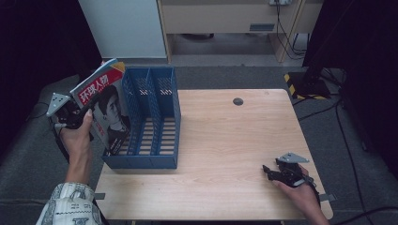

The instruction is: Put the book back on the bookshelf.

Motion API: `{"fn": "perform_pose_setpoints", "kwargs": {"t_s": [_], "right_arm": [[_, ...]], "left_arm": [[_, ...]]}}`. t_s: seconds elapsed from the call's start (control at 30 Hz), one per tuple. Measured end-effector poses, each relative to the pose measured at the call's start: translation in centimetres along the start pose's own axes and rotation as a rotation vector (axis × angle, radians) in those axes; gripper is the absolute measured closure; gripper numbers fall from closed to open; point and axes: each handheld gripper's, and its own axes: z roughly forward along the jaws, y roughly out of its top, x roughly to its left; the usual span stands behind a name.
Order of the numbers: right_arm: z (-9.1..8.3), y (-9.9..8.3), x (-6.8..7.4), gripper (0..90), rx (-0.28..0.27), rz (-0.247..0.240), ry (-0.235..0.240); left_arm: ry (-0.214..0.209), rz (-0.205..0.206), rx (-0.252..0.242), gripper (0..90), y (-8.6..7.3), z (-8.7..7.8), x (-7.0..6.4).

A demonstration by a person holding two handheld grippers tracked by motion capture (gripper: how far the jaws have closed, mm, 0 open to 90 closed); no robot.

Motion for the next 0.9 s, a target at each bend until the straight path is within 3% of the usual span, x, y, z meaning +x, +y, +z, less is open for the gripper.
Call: {"fn": "perform_pose_setpoints", "kwargs": {"t_s": [0.9], "right_arm": [[0.0, 0.0, 0.0, 34.4, 0.0, 0.0, 0.0]], "left_arm": [[0.004, -0.021, -0.018, 86.5, -2.0, 0.5, -0.4]]}}
